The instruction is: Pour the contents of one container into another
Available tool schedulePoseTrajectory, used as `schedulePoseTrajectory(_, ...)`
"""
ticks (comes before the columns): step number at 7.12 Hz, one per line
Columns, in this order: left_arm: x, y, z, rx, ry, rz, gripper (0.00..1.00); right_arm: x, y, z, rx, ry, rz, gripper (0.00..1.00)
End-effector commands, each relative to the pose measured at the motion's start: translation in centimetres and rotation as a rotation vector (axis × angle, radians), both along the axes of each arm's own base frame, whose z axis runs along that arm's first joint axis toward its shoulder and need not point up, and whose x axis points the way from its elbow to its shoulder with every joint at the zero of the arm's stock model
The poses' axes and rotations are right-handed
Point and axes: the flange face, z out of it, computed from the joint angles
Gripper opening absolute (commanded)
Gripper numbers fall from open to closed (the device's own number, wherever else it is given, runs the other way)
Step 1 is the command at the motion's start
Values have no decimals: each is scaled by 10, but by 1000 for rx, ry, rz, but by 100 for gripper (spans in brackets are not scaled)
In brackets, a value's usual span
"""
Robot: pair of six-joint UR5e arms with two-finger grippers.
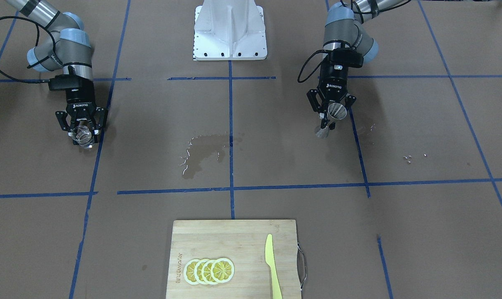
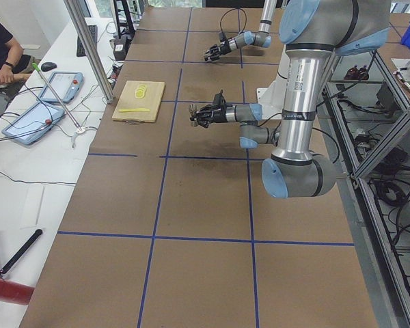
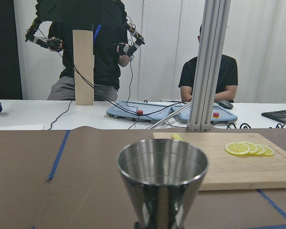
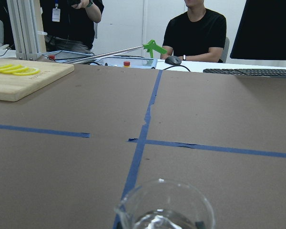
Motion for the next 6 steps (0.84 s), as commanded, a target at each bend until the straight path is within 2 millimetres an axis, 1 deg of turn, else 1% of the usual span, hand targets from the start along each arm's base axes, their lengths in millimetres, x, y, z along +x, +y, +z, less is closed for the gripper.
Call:
schedulePoseTrajectory(1,2,0,-6,3,11,1,0,-5,-17,-47,47,-30,9,6)
schedulePoseTrajectory(2,5,2,-7,3,12,6,0,-5,-20,-66,70,-21,5,0)
schedulePoseTrajectory(3,10,2,-18,8,30,10,0,-4,-23,-86,83,-38,1,0)
schedulePoseTrajectory(4,18,3,-27,30,-12,23,0,-14,-26,-123,99,-15,-11,0)
schedulePoseTrajectory(5,30,2,-51,73,-64,28,0,-30,-29,-168,92,17,-14,0)
schedulePoseTrajectory(6,53,10,-65,78,-69,50,0,-39,-28,-207,84,50,-22,0)
